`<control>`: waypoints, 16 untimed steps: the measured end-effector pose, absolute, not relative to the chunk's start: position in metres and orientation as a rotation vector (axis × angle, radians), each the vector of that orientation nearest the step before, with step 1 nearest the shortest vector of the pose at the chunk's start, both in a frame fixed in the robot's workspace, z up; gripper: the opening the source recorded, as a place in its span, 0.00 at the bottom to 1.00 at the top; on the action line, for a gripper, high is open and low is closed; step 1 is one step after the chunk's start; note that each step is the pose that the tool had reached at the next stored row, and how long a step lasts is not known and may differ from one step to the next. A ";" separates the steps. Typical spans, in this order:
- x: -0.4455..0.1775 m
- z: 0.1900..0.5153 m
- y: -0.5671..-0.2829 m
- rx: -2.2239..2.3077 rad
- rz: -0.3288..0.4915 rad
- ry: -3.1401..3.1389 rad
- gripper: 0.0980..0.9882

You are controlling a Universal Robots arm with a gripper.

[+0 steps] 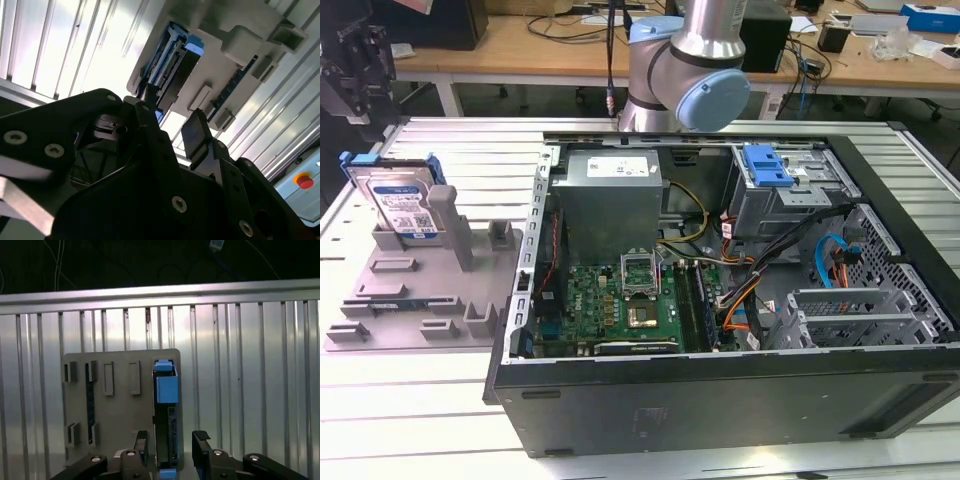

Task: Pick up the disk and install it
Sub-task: 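Pick up the disk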

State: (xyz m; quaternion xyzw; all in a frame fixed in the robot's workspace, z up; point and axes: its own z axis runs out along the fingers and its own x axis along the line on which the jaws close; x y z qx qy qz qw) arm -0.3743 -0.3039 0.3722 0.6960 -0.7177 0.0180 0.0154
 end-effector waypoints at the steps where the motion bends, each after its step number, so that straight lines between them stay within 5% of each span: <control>1: -0.377 0.372 -0.304 2.167 0.056 -2.232 0.43; 16: -0.400 0.352 -0.308 2.230 0.057 -2.170 0.43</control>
